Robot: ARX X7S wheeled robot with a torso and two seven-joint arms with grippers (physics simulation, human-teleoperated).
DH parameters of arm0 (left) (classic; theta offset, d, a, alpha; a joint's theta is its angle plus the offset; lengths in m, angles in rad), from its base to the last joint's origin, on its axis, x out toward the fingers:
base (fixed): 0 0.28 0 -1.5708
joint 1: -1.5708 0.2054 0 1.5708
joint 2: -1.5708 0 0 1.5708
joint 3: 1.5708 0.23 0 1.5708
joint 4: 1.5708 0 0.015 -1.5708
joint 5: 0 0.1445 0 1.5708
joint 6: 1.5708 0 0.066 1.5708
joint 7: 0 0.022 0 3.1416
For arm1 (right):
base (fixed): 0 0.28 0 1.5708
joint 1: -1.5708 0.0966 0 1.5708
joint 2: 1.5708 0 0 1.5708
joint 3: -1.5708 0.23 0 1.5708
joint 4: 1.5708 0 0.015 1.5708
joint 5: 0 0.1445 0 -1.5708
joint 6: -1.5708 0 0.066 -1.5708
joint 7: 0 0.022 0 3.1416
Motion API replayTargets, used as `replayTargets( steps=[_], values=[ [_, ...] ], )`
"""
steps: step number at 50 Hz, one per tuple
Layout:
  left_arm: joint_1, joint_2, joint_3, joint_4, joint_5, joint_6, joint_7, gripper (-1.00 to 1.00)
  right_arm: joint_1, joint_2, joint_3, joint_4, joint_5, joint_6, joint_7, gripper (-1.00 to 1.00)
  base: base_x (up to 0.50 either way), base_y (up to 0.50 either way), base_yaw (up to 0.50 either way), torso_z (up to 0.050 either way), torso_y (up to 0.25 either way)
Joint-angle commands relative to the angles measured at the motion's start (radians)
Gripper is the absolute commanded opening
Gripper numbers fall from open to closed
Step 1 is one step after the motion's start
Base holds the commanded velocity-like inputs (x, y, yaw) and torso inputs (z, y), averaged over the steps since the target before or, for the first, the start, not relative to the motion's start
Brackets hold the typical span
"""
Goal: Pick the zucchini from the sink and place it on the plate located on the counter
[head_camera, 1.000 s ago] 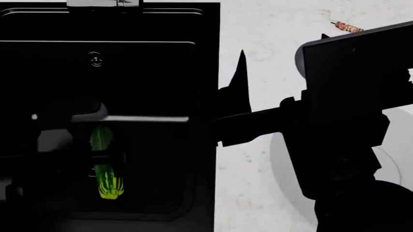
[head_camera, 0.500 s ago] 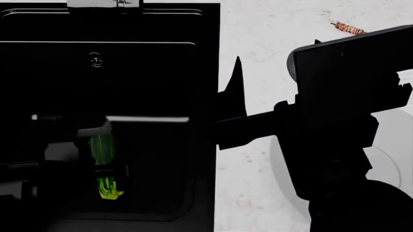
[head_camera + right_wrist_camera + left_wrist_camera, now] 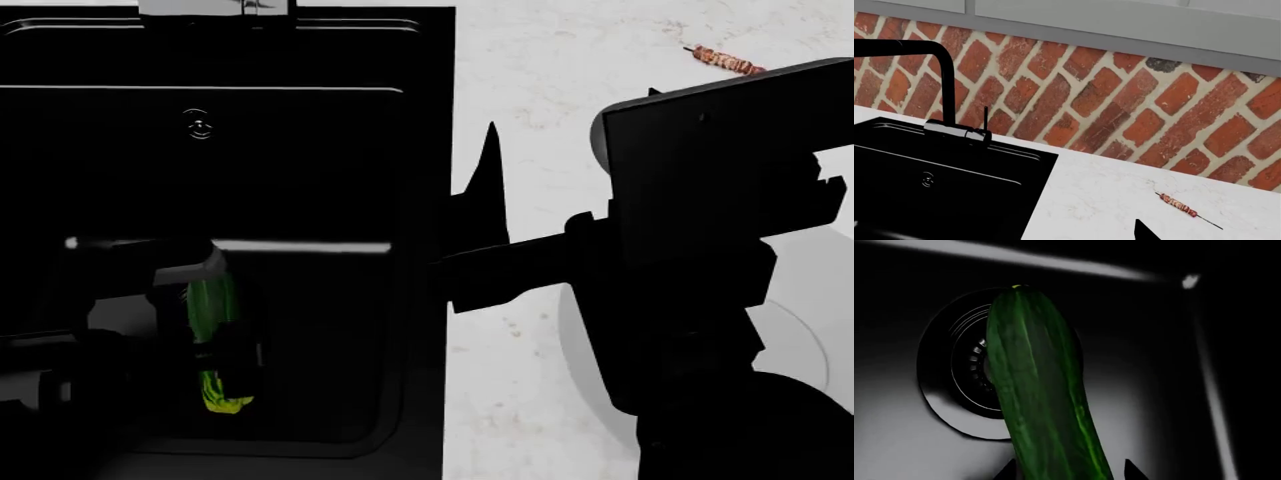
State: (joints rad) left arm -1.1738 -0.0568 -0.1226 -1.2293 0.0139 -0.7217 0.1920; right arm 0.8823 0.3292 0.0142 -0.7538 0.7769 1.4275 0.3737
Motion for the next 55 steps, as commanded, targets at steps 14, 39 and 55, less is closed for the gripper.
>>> replayTargets(
  steps=[14, 39, 55],
  values=[
    [-0.020, 0.002, -0.069, -0.071, -0.026, 0.104, 0.045, -1.00, 0.013, 0.001, 0.000, -0.005, 0.034, 0.009, 0.028, 1.00, 0.01, 0.00, 0.00, -0.003, -0.005],
    [0.548, -0.011, -0.018, 1.608, -0.195, -0.708, 0.127, -1.00, 0.013, 0.028, 0.014, 0.023, 0.046, -0.030, 0.038, 1.00, -0.01, 0.00, 0.00, 0.000, 0.001],
    [0.743, -0.040, -0.149, 2.089, -0.346, -0.722, 0.271, -1.00, -0.009, 0.045, 0.004, 0.043, 0.055, -0.078, 0.009, 1.00, 0.00, 0.00, 0.00, 0.000, 0.000]
  ],
)
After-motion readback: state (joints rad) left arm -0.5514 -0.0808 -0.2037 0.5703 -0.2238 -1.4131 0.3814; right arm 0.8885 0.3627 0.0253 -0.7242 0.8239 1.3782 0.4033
